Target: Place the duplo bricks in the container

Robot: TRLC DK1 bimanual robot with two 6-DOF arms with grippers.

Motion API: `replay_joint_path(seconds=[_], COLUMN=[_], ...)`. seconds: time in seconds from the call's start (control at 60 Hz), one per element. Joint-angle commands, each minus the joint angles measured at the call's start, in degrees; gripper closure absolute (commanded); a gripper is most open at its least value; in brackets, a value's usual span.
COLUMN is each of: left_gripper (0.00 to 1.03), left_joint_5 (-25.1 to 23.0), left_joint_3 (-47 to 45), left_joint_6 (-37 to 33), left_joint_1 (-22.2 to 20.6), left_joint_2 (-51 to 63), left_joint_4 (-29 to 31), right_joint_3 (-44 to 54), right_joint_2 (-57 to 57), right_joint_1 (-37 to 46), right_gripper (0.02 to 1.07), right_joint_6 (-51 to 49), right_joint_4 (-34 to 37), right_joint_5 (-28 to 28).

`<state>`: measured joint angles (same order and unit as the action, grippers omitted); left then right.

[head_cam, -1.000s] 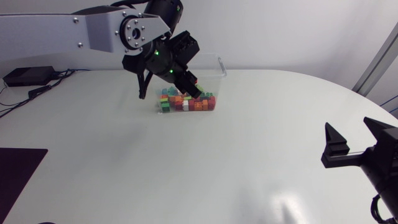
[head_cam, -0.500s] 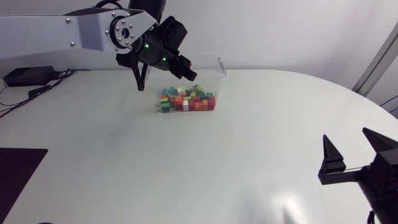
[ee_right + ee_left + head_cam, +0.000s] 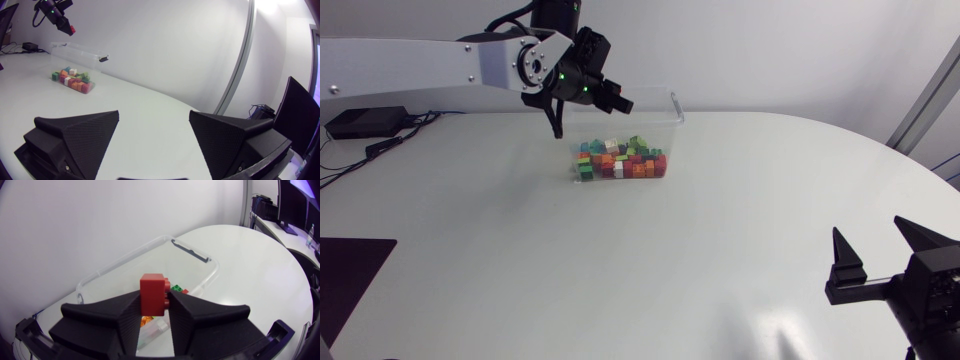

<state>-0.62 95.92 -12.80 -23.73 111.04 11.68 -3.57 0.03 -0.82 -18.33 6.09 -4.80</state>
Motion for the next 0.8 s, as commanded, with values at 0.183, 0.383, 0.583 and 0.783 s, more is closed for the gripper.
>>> replay_joint_path(seconds=[0.183,0.383,0.583,0.783], left_gripper=[0.75,0.71,0.03,0.03], left_joint_5=[-0.3,-0.3,-0.3,-1.7], left_joint_3=[18.6,27.2,33.5,27.4], left_joint_6=[2.0,2.3,2.4,2.5], left_joint_1=[2.0,2.7,3.7,6.0], left_joint_2=[11.2,17.4,21.5,14.3], left_joint_4=[5.1,10.0,18.2,18.4], right_joint_3=[1.2,1.1,1.1,1.1], right_joint_2=[-0.4,-0.4,-0.4,-0.5], right_joint_1=[-0.9,-1.7,-2.0,-2.2], right_gripper=[0.06,0.06,0.06,0.06], right_joint_6=[-0.4,0.7,1.5,0.4], right_joint_4=[0.3,0.3,0.6,0.9], right_joint_5=[-0.7,-0.7,-0.5,-0.3])
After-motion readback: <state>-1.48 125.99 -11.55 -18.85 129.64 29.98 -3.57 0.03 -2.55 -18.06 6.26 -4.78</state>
